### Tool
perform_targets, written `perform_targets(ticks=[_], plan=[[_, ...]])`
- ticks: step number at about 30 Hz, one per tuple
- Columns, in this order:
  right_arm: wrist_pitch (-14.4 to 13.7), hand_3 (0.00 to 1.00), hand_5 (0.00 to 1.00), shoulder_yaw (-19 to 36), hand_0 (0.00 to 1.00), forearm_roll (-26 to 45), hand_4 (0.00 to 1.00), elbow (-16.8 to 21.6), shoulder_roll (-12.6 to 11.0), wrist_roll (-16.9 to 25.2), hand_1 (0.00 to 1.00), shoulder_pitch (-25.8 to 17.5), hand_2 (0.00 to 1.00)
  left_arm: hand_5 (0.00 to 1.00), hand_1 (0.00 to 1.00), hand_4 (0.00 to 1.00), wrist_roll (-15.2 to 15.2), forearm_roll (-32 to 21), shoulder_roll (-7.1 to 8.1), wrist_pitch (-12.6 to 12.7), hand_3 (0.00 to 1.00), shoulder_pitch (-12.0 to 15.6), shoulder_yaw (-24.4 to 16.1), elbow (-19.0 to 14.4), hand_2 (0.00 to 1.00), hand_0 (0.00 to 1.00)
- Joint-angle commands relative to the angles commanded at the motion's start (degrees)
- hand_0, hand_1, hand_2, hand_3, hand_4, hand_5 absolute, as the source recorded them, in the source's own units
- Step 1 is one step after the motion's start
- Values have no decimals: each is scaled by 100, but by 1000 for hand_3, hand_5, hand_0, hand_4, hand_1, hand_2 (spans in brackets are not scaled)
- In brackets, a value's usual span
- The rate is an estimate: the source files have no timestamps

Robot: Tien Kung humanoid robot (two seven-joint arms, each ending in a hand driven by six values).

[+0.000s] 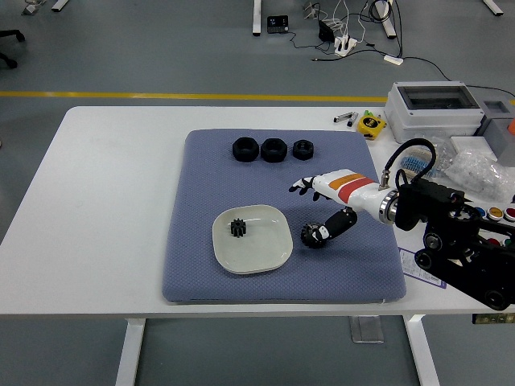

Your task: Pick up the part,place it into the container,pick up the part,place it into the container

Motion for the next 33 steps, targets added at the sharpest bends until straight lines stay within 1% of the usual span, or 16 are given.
perform_targets(ticks=[5, 6, 8, 11, 12, 17, 18, 23, 24, 29, 30, 33], plan=[[-18, 811, 251, -104, 652, 14, 955, -238, 70, 5, 713, -62, 768, 682, 620, 613, -6, -35, -7, 2, 562, 8, 10, 0, 633, 712], [-12, 795, 252, -129, 648, 23, 952, -294, 88, 0, 705, -66, 764, 682, 619, 614, -6, -39, -8, 2, 562, 9, 15, 0, 634, 712], [4, 795, 252, -186, 648, 32, 952, -378, 114, -12, 705, -77, 764, 682, 619, 614, -7, -53, -6, -2, 562, 11, 31, 0, 634, 712], [-22, 795, 252, -248, 648, 68, 952, -417, 143, -3, 705, -97, 764, 682, 619, 614, -4, -41, -7, 0, 562, 20, 17, 0, 634, 712], [-41, 768, 255, -262, 615, 79, 942, -428, 154, 10, 681, -101, 741, 681, 622, 613, -2, -34, -8, -1, 562, 22, 17, 0, 633, 712], [-120, 768, 255, -315, 615, 179, 942, -570, 230, 54, 681, -112, 741, 681, 622, 613, 9, 0, -9, -6, 562, 37, 8, 0, 633, 712], [-134, 716, 256, -326, 576, 200, 920, -600, 243, 57, 653, -118, 717, 681, 622, 614, 12, 8, -9, -8, 562, 40, 7, 0, 634, 712], [-166, 716, 256, -375, 576, 281, 920, -694, 273, 38, 653, -136, 717, 681, 622, 614, 16, 15, -11, -16, 562, 51, 16, 0, 634, 712], [-173, 629, 265, -382, 534, 299, 870, -705, 275, 36, 630, -137, 683, 680, 626, 614, 16, 14, -11, -18, 562, 52, 21, 0, 633, 712], [-240, 629, 265, -403, 534, 357, 870, -724, 284, 60, 630, -137, 683, 680, 626, 614, 13, 6, -16, -18, 562, 53, 27, 0, 633, 712], [-251, 483, 235, -414, 470, 349, 747, -735, 292, 44, 533, -133, 545, 680, 630, 614, 10, -5, -15, -20, 562, 50, 37, 0, 633, 712], [-278, 483, 235, -437, 470, 337, 747, -757, 304, -13, 533, -129, 545, 680, 630, 614, 7, -17, -16, -21, 562, 41, 40, 0, 633, 712]])
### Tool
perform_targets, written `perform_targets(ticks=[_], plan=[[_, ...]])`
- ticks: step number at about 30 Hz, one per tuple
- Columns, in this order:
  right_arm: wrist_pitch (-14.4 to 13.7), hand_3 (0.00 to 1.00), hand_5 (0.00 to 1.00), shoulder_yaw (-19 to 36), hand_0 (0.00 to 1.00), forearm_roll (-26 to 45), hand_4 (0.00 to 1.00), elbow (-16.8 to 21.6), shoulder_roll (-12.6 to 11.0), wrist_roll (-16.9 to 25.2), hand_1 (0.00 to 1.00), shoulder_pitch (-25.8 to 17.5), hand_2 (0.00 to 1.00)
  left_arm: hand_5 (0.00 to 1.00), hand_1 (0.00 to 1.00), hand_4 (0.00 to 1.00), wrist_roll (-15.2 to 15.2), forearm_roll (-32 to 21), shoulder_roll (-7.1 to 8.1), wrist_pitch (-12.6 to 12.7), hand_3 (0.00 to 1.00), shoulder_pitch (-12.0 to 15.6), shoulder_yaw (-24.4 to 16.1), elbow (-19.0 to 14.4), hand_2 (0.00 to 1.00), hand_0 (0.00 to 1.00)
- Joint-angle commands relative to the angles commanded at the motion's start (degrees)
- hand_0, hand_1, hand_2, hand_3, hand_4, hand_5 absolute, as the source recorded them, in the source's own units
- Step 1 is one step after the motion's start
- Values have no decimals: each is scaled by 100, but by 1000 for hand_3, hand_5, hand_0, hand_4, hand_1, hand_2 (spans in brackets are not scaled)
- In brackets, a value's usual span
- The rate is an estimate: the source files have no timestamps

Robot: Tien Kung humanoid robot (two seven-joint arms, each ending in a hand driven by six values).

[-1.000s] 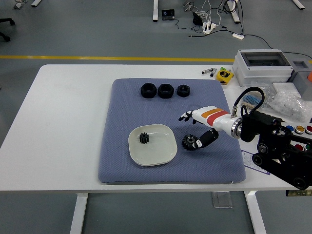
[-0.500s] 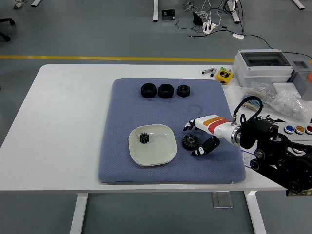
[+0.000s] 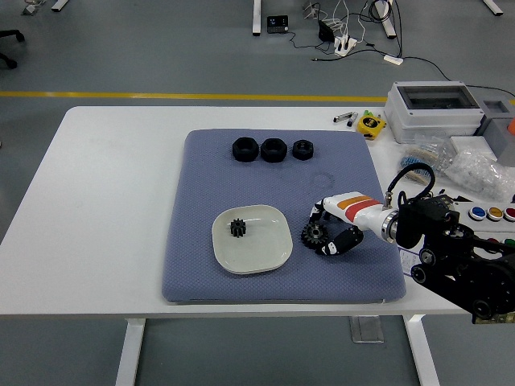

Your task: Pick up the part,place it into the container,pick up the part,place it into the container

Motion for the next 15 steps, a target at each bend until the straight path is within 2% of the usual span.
perform_targets(ticks=[2, 3, 8, 9, 14, 15], plan=[[-24, 483, 235, -6, 470, -7, 747, -8, -3, -22, 533, 0, 545, 680, 630, 614, -3, -11, -1, -1, 562, -9, 4, 0, 633, 712], [-27, 450, 245, -8, 389, -10, 715, -12, -5, -29, 459, -1, 482, 680, 631, 614, -4, -17, 0, -1, 562, -12, 6, 0, 634, 711], [-47, 450, 245, -10, 389, -7, 715, -24, -22, -45, 459, -8, 482, 680, 631, 614, -9, -41, -3, 1, 562, -18, 10, 0, 634, 711], [-55, 438, 257, -6, 325, -7, 668, -18, -28, -39, 404, -9, 447, 680, 630, 613, -9, -42, -3, 0, 562, -18, 10, 0, 634, 711], [-122, 438, 257, 53, 325, 2, 668, 68, -78, 13, 404, -10, 447, 680, 630, 613, -5, -31, -4, -2, 562, -19, 5, 0, 634, 711], [-136, 428, 245, 77, 286, 0, 655, 103, -94, 22, 381, -10, 430, 680, 632, 613, -5, -30, -4, -3, 562, -19, 5, 0, 633, 711]])
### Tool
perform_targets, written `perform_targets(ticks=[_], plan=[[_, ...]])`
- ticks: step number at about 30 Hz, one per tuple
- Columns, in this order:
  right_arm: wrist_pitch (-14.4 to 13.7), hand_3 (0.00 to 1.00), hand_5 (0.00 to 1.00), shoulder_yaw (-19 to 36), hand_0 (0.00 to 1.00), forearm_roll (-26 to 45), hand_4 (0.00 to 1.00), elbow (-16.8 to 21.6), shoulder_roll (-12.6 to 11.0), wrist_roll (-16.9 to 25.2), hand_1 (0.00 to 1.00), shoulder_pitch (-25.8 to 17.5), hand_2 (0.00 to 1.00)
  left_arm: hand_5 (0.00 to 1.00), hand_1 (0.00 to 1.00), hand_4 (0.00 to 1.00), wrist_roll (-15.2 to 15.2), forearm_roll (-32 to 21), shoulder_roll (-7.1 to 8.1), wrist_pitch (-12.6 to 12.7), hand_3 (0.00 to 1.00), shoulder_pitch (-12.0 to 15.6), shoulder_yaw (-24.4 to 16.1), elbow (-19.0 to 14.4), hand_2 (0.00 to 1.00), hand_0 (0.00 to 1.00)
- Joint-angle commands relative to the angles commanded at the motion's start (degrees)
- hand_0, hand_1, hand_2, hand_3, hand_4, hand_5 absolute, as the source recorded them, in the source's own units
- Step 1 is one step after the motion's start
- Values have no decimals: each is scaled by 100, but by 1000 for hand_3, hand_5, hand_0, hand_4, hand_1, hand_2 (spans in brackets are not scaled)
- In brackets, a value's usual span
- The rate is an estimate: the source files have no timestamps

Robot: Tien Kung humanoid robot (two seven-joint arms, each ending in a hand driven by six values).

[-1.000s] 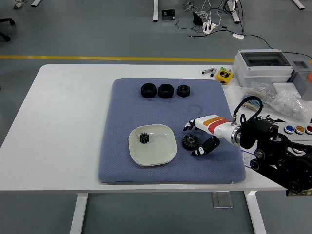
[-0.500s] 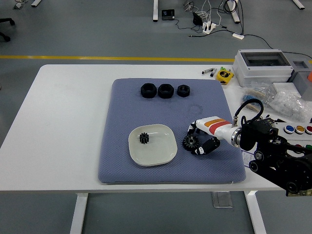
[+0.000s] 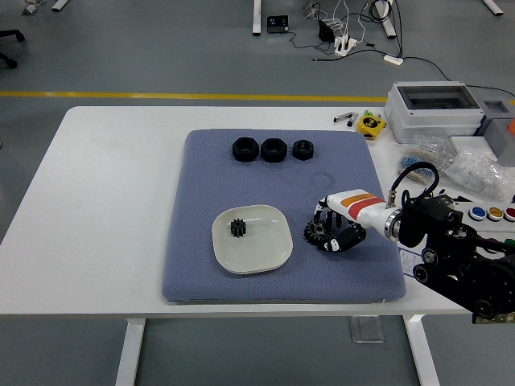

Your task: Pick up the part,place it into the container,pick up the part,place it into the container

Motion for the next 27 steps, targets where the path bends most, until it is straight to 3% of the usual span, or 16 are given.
perform_targets(ticks=[18, 22, 27], plan=[[-163, 427, 261, 728, 277, -40, 662, 948, -266, -228, 368, -5, 424, 679, 630, 613, -3, -2, 7, 3, 562, -15, -21, 0, 631, 712], [-201, 427, 261, 594, 277, -116, 662, 1282, -204, -270, 368, 52, 424, 679, 630, 613, 2, 21, 6, 0, 562, -14, -30, 0, 631, 712], [-161, 437, 225, 246, 285, -129, 641, 1479, 70, -360, 374, 143, 427, 680, 630, 613, 5, 7, 1, -3, 562, -11, -10, 0, 632, 711]])
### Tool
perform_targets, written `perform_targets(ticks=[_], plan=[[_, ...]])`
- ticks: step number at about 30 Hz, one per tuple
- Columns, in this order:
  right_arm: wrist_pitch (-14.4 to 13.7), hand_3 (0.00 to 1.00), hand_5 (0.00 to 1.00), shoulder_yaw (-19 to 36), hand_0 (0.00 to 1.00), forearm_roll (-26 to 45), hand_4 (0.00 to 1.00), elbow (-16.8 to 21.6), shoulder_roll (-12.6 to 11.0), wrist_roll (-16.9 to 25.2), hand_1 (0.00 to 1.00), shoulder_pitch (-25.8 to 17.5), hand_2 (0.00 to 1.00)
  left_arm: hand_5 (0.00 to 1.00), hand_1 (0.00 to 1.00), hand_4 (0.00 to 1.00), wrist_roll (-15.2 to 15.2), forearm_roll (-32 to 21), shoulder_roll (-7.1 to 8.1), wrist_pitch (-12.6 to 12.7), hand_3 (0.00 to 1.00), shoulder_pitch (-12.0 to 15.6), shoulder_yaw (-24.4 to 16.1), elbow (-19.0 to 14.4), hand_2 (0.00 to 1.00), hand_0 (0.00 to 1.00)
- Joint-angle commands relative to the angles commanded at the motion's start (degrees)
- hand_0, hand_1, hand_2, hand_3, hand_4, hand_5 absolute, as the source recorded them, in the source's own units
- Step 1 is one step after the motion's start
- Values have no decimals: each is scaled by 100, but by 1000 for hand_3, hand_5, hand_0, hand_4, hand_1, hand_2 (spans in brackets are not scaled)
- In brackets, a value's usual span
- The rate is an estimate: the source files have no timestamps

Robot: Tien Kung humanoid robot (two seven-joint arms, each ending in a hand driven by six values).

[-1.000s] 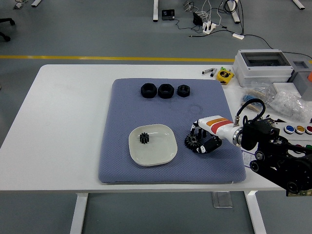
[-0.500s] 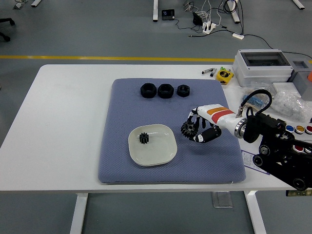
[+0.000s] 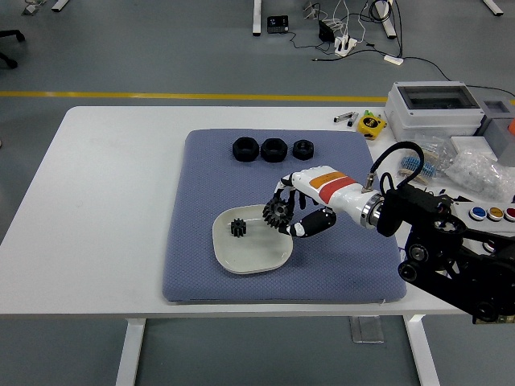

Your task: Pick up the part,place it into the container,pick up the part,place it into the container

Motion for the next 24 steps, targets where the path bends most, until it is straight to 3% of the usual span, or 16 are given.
perform_targets(ticks=[3, 8, 9, 11, 14, 15, 20, 21, 24], plan=[[10, 446, 230, -130, 292, 21, 633, -47, 169, -49, 383, 4, 435, 680, 630, 613, -5, -42, 0, 2, 562, -2, 20, 0, 631, 711], [62, 446, 230, -415, 292, 137, 633, -508, 678, -297, 383, 79, 435, 680, 630, 613, -7, -66, 3, 6, 562, -9, 17, 0, 631, 711], [63, 473, 239, -436, 353, 163, 681, -585, 744, -316, 463, 86, 512, 681, 626, 614, -6, -68, 3, 7, 562, -8, 17, 0, 632, 711], [76, 473, 239, -467, 353, 204, 681, -744, 890, -357, 463, 100, 512, 681, 626, 614, -8, -87, 4, 7, 562, -12, 36, 0, 632, 711], [130, 473, 239, -489, 353, 238, 681, -840, 986, -378, 463, 126, 512, 681, 626, 614, -7, -81, 11, 8, 562, -18, 30, 0, 632, 711], [154, 665, 293, -498, 453, 242, 871, -855, 1005, -372, 611, 137, 706, 681, 625, 613, -6, -74, 12, 10, 562, -19, 18, 0, 631, 711], [207, 665, 293, -521, 453, 279, 871, -900, 1049, -287, 611, 148, 706, 681, 625, 613, 2, -37, 19, 8, 562, -18, -4, 0, 631, 711], [213, 740, 309, -516, 519, 284, 918, -912, 1054, -280, 648, 144, 745, 681, 620, 613, 4, -26, 20, 7, 561, -16, -8, 0, 631, 711], [204, 740, 309, -489, 519, 297, 918, -934, 1054, -263, 648, 137, 745, 681, 620, 613, 9, -7, 19, 7, 561, -11, -17, 0, 631, 711]])
